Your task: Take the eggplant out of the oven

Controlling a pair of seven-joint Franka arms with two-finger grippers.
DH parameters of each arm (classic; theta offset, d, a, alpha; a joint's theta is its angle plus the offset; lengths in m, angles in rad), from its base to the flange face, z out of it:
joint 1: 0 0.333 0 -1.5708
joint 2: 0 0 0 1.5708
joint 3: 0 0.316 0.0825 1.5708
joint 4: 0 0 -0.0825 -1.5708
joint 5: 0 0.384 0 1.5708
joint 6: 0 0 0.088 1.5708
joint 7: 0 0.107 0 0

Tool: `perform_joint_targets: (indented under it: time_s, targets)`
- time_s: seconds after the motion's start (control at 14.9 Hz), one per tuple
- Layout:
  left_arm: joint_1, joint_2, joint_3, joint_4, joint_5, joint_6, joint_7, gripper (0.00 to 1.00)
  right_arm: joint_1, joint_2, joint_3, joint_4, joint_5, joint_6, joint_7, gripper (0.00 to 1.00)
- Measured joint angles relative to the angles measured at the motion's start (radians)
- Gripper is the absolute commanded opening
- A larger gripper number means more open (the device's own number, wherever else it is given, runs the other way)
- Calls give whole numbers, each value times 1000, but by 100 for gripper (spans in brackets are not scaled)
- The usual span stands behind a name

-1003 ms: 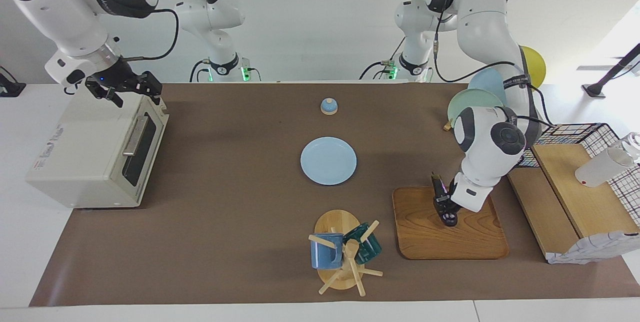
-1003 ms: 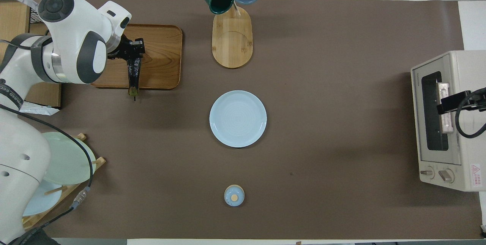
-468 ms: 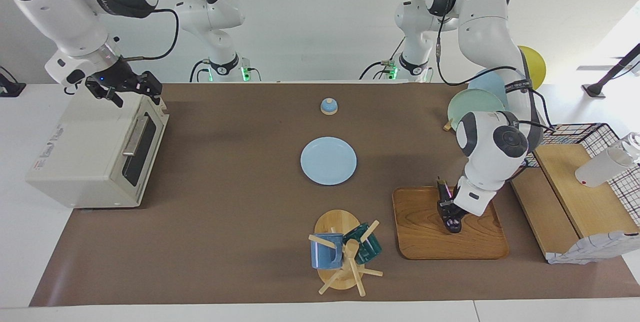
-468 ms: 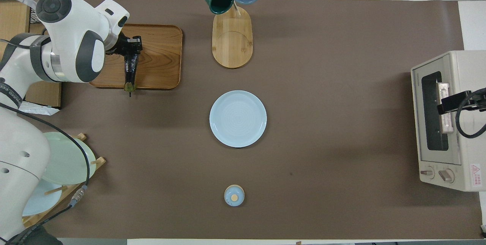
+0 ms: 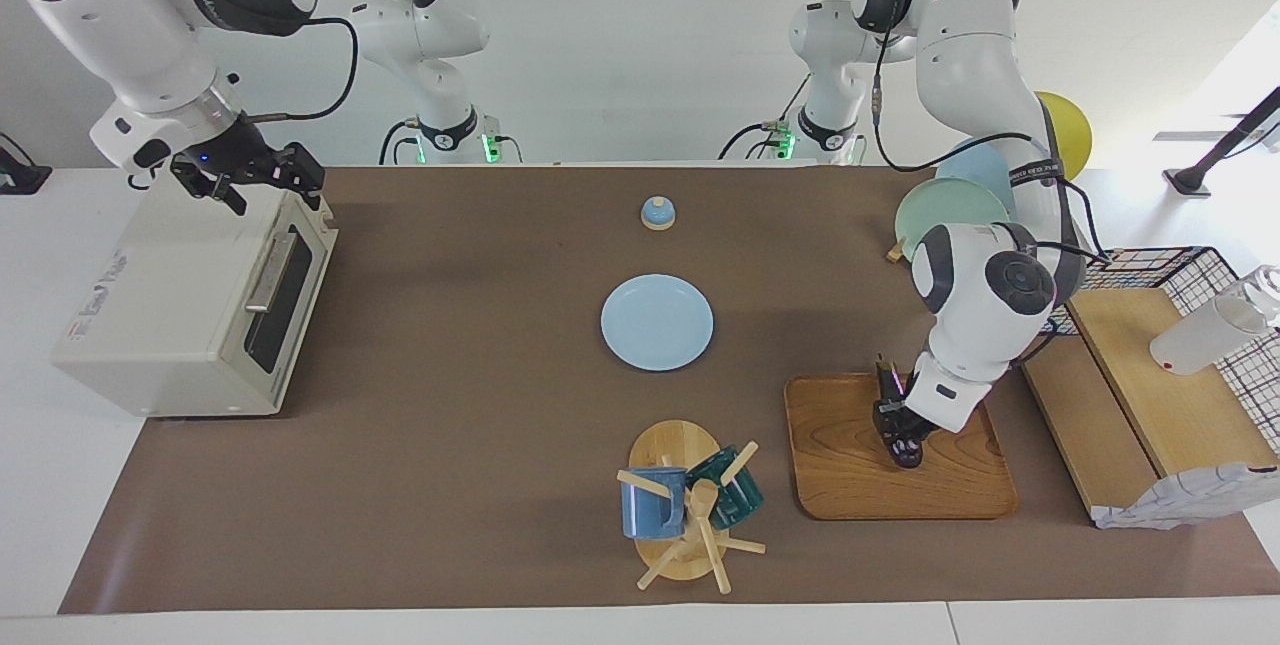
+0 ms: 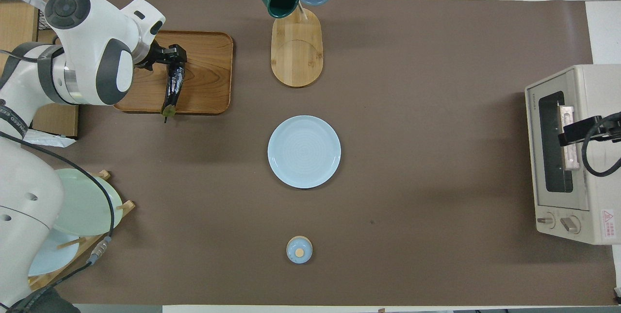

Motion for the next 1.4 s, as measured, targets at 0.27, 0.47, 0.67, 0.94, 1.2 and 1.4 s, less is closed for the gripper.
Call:
perform_joint_targets:
  time_s: [0.27, 0.47, 0.67, 0.94, 1.2, 1.4]
  targets:
    - [2, -17, 0, 44, -3, -58, 0, 100, 0, 0, 0, 0, 0, 0, 0, 100]
    - [14, -109, 1, 63, -5, -164, -1, 100, 0, 0, 0, 0, 0, 0, 0, 100]
    - [24, -230, 1, 64, -5, -313, -1, 100, 0, 0, 0, 0, 0, 0, 0, 100]
    - [25, -387, 1, 64, -5, -528, -1, 100, 0, -1, 0, 0, 0, 0, 0, 100]
    - [25, -510, 1, 52, -4, -693, -1, 100, 0, -1, 0, 0, 0, 0, 0, 100]
    - [25, -577, 1, 2, -4, -754, -1, 100, 0, -1, 0, 0, 0, 0, 0, 100]
